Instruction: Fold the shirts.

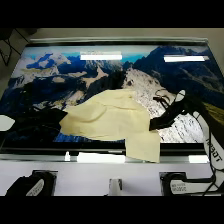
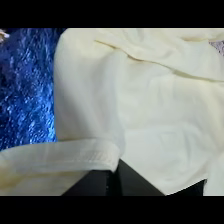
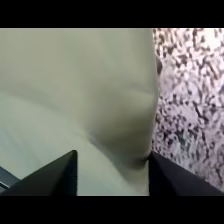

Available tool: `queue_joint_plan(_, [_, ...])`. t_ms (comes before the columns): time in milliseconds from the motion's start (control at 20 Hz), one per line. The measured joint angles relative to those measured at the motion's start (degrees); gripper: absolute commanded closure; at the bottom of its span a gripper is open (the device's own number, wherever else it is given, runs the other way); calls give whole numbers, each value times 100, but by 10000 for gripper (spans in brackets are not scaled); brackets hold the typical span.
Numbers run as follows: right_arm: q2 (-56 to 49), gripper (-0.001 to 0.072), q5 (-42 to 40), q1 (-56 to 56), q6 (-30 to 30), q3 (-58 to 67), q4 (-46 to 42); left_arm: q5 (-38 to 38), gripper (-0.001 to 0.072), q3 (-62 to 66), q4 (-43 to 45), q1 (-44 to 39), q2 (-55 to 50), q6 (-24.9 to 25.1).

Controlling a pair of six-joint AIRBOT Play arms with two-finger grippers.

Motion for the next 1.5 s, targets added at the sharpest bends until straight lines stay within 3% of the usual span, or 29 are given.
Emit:
queue_joint_plan(50, [-37, 685, -50, 48, -2, -15, 57, -11, 672, 0, 0, 0, 0, 11])
queue_joint_plan(300, [240, 686, -129, 168, -334, 470, 308, -72, 673, 216, 2, 2, 46, 94])
queue_joint_plan(500, [1473, 684, -678, 184, -520, 2107, -175, -109, 673, 1716, 662, 2, 225, 195])
queue_joint_plan(750, [3587, 683, -2282, 192, -551, 4282, -1117, -103, 672, 4677, 2022, 2, 358, -833])
queue_joint_plan(900, [4625, 683, -2717, 192, -382, 4782, -1504, -577, 673, 5530, 2286, 2, 396, -1447])
queue_joint_plan(1050, [5112, 683, -2441, 195, -260, 4957, -1836, -1606, 673, 5654, 2330, 0, 369, -1694])
queue_joint_plan(1300, [5036, 683, -2013, 195, -238, 5047, -2177, -2396, 672, 5239, 2061, -2, 378, -1425])
queue_joint_plan(1500, [4164, 683, -358, 195, -411, 4948, -2288, -2570, 672, 3779, 1943, -11, 376, -1351])
